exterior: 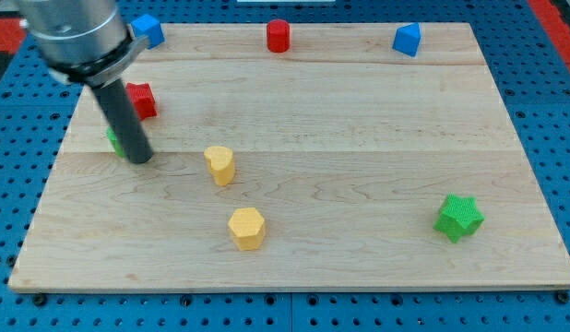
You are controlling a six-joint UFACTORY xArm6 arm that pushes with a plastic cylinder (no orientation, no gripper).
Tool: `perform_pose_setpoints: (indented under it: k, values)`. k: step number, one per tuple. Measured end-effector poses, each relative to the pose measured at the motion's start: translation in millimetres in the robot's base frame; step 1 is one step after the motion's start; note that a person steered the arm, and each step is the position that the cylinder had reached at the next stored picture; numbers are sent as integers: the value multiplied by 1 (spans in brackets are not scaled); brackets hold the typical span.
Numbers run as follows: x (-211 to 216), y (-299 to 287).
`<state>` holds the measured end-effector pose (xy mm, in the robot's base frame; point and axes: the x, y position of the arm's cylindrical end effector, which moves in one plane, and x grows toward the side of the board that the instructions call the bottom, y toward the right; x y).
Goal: Point your arm at the top center
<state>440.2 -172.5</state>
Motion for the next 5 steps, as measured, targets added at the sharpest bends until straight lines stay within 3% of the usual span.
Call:
perform_pose_setpoints:
  k: [1, 2, 3, 4, 5]
  values:
    - [-27, 5]
    - [-55, 107]
    - [-141, 175]
    - [-209, 195]
    - [-229, 221]
